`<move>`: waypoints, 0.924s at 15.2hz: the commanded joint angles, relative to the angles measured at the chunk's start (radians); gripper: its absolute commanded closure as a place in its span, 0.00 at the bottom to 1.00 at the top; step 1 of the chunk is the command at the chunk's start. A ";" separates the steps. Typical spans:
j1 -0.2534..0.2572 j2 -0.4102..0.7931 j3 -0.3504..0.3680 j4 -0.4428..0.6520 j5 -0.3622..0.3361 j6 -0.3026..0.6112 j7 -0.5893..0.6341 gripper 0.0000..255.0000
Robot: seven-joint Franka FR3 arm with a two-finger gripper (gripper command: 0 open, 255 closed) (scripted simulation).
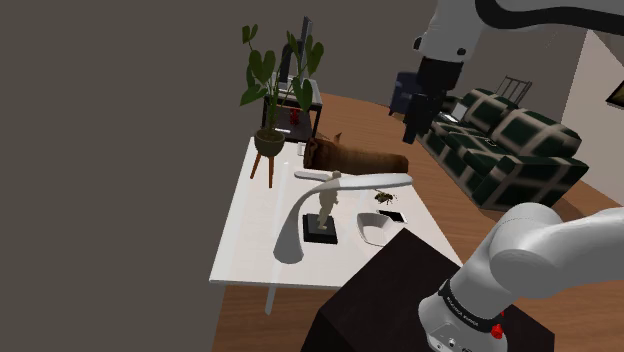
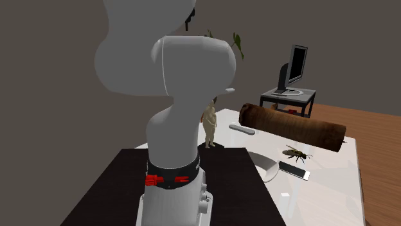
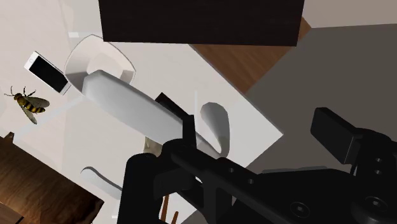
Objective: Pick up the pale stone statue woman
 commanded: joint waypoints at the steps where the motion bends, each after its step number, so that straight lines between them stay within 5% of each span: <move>1: 0.000 0.000 0.000 0.000 0.000 0.000 0.000 0.00; 14: -0.046 0.300 -0.142 -0.097 -0.030 0.425 -0.151 0.00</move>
